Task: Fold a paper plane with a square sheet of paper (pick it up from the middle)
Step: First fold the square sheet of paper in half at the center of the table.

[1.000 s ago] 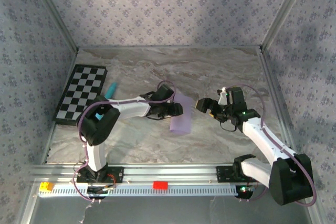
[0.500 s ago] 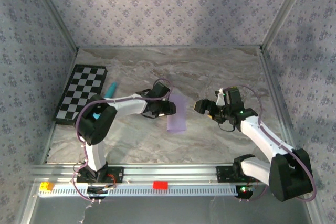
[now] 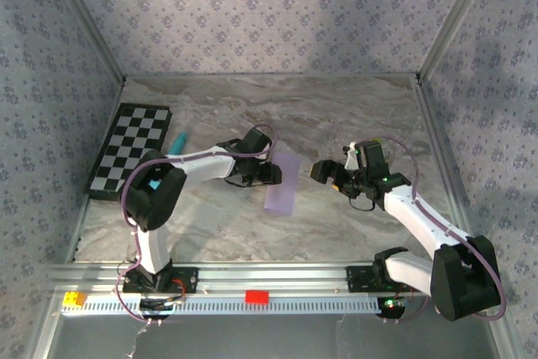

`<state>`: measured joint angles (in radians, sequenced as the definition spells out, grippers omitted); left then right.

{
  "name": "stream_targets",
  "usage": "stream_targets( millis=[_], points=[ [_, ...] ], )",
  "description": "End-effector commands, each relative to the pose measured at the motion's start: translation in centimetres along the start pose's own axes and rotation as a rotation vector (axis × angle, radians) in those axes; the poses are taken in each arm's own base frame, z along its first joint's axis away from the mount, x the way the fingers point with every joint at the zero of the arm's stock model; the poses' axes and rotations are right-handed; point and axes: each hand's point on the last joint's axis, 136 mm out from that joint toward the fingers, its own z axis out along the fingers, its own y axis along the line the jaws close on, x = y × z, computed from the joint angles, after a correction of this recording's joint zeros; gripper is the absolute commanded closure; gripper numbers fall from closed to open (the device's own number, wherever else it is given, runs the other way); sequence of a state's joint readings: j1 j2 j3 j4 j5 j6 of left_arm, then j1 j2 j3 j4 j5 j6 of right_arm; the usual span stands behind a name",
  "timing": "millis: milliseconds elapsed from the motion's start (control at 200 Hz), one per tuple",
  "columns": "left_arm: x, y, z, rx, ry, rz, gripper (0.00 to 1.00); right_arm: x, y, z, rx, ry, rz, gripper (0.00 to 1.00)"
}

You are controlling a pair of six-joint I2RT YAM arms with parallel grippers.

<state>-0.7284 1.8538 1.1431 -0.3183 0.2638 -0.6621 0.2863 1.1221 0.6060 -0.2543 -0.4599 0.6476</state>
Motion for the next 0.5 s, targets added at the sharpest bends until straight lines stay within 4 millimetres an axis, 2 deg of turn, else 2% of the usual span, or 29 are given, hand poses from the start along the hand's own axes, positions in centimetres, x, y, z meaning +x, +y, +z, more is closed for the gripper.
stream_targets(
  millis=[0,495],
  points=[
    [0.4,0.3,0.2,-0.016,0.046,0.027,0.48,-0.3,0.3,0.0,0.005,-0.007,0.001,0.04],
    [-0.3,1.4,0.3,-0.068,0.014,-0.022,0.50,-0.1,0.2,0.0,0.009,-0.005,0.001,0.04]
  ],
)
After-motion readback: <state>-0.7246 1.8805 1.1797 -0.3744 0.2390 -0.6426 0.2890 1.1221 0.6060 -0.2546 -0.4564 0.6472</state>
